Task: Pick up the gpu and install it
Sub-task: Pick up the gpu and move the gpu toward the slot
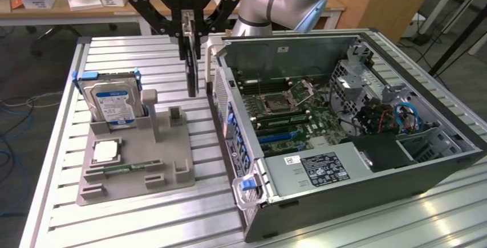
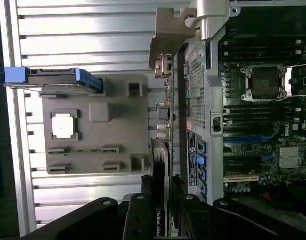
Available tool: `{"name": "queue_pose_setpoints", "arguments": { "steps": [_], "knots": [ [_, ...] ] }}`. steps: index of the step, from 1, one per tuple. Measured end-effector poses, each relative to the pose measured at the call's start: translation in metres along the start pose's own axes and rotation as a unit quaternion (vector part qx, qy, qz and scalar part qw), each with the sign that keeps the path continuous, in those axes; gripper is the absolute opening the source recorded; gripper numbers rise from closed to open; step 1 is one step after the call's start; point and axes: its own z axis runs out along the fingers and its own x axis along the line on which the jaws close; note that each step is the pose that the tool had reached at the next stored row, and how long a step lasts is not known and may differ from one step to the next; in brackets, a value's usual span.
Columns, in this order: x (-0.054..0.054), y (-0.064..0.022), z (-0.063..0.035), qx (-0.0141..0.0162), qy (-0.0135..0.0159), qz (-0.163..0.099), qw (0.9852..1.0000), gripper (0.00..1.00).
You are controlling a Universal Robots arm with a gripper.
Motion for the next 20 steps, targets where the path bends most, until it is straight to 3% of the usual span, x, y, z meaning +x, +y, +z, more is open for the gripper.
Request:
{"name": "queue_pose_setpoints", "arguments": {
  "steps": [20],
  "knots": [
    [-0.0083,0.0005,0.001,0.0,0.0,0.0,1.0,0.26]
  ]
}}
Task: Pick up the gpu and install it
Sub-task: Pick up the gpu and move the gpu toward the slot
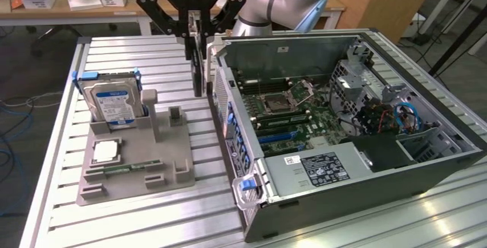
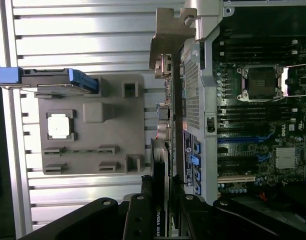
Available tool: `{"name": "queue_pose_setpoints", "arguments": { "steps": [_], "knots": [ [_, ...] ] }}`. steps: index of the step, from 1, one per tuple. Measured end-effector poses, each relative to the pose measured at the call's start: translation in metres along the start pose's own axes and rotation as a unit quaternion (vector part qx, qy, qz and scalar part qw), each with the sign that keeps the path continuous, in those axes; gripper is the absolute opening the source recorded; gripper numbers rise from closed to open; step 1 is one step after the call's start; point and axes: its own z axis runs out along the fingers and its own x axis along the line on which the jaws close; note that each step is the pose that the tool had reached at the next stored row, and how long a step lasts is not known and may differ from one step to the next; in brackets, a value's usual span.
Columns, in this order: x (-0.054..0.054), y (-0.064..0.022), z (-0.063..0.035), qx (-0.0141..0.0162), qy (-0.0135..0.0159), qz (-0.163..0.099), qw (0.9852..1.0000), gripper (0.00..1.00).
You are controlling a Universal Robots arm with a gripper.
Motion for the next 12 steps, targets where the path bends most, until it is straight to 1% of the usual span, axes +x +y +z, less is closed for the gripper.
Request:
{"name": "queue_pose_setpoints", "arguments": {
  "steps": [7,12],
  "knots": [
    [-0.0017,0.0001,0.0002,0.0,0.0,0.0,1.0,0.26],
    [-0.0079,0.0005,0.0004,-0.0001,0.0,0.0,1.0,0.26]
  ]
}}
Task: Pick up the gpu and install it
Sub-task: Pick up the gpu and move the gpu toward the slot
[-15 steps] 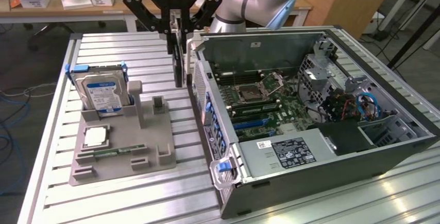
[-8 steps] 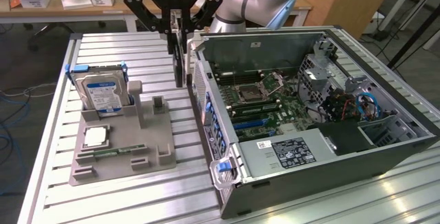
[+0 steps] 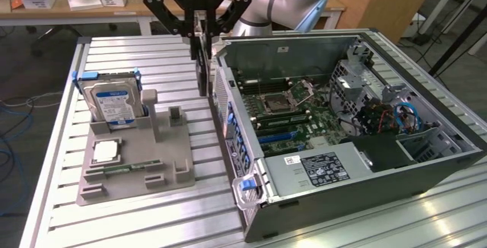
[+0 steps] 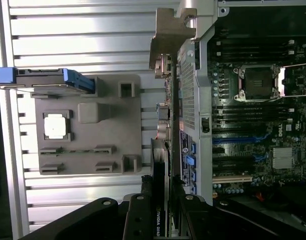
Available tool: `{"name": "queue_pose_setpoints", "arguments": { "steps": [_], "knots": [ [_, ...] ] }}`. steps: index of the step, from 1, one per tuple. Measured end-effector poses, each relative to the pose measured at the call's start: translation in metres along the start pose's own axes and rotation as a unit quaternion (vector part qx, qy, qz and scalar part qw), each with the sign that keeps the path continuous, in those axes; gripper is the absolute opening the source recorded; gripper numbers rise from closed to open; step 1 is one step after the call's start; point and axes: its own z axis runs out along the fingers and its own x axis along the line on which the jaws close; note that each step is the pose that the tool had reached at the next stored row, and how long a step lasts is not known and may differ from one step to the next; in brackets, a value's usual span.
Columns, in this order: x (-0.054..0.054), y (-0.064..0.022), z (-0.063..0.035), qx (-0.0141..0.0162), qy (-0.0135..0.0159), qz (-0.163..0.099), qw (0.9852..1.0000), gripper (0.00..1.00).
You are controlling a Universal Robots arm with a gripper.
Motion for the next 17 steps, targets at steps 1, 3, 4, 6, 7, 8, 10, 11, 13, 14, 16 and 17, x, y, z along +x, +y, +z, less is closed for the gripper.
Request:
{"name": "queue_pose_setpoints", "arguments": {
  "steps": [1,3,4,6,7,8,10,11,13,14,16,17],
  "knots": [
    [-0.0012,0.0001,0.0,0.0,0.0001,0.0,1.0,0.26],
    [-0.0033,0.0002,0.0001,0.0,0.0,0.0,1.0,0.26],
    [-0.0042,0.0003,0.0001,0.0,0.0,0.0,1.0,0.26],
    [-0.0055,0.0004,0.0002,0.0,0.0,0.0,1.0,0.26],
    [-0.0062,0.0004,0.0002,0.0,0.0,0.0,1.0,0.26],
    [-0.0068,0.0005,0.0002,0.0,0.0,0.0,1.0,0.26],
    [-0.008,0.0005,0.0003,0.0,0.0,0.0,1.0,0.26],
    [-0.0085,0.0005,0.0003,0.0,0.0,0.0,1.0,0.26],
    [-0.0095,0.0006,0.0003,0.0,0.0,0.0,1.0,0.26],
    [-0.0098,0.0006,0.0003,0.0,0.0001,0.0,1.0,0.26],
    [-0.0108,0.0007,0.0004,0.0001,0.0,0.0,1.0,0.26],
    [-0.0112,0.0007,0.0004,0.0,0.0,0.0,1.0,0.26]
  ]
}}
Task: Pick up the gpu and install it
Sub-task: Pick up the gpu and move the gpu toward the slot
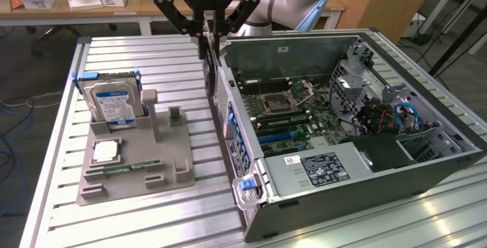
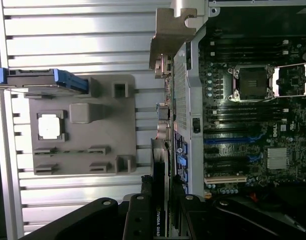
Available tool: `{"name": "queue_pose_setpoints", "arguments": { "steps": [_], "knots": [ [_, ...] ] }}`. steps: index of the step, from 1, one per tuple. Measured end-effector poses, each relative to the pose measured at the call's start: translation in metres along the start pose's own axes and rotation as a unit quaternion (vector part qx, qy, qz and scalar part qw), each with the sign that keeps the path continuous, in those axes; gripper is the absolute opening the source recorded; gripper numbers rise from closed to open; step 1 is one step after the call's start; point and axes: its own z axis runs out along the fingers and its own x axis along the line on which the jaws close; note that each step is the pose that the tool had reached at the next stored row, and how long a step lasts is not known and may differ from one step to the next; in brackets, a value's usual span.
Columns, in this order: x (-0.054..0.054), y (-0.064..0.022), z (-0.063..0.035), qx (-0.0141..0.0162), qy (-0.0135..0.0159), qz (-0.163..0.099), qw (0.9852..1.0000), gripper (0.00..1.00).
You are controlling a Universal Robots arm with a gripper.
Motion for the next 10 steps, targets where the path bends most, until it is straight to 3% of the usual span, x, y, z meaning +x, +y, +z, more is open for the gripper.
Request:
{"name": "queue_pose_setpoints", "arguments": {
  "steps": [10],
  "knots": [
    [-0.0044,0.0003,0.0002,0.0,0.0,0.0,1.0,0.26]
  ]
}}
